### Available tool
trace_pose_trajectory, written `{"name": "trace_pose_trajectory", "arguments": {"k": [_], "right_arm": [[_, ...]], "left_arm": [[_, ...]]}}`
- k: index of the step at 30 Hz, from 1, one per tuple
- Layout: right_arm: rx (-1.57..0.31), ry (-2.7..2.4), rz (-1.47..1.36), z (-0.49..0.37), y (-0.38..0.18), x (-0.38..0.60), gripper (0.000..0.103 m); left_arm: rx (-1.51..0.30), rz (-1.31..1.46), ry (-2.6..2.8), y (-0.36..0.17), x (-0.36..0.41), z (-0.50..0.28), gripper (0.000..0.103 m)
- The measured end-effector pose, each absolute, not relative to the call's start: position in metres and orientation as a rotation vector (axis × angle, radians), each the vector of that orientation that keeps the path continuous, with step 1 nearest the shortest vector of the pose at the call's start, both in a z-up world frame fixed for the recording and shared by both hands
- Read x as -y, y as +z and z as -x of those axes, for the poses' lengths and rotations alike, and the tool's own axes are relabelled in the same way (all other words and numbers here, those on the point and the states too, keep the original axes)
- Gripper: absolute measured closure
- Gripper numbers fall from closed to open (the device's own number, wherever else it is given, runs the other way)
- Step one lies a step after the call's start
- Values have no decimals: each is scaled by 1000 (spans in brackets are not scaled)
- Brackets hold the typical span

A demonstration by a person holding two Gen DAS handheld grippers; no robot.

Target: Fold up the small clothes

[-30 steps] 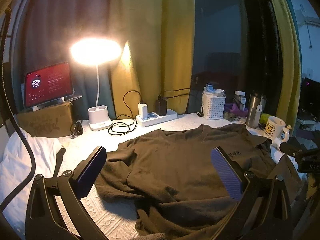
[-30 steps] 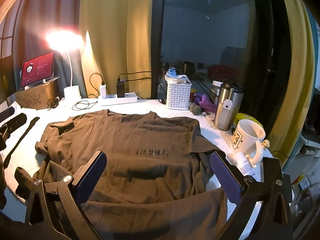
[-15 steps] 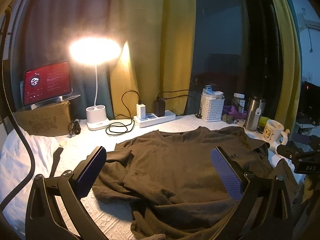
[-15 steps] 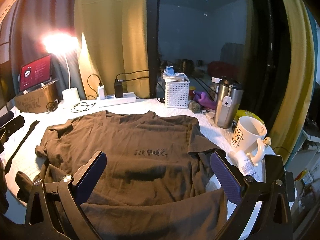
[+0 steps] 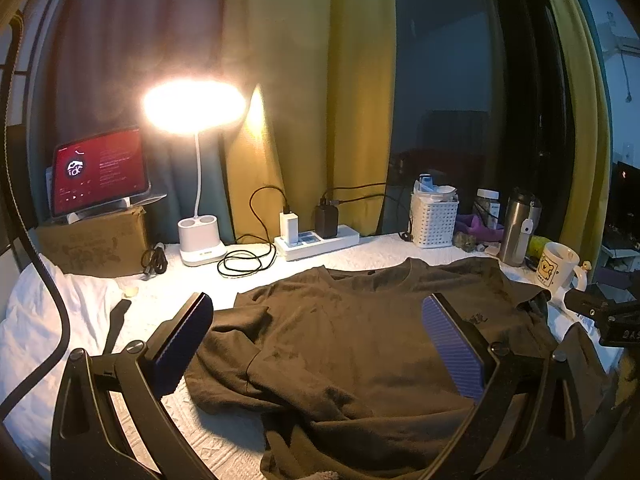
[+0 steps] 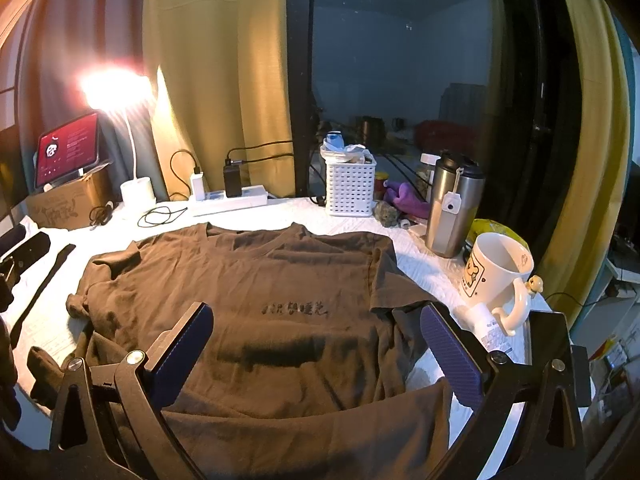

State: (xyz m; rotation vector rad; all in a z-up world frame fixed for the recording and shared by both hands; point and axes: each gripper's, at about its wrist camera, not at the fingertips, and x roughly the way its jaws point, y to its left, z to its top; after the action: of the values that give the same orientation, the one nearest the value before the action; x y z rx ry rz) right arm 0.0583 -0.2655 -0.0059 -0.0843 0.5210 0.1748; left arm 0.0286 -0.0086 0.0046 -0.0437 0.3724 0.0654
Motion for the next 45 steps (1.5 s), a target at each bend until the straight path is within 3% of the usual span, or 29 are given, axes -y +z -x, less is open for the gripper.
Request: {"name": "trace_pose_trajectory", "arguments": {"k": [45], "right_arm": [[-574, 173, 82, -94, -19, 271, 0]], "left_arm": [[-432, 44, 66, -4, 9, -57, 0]]}}
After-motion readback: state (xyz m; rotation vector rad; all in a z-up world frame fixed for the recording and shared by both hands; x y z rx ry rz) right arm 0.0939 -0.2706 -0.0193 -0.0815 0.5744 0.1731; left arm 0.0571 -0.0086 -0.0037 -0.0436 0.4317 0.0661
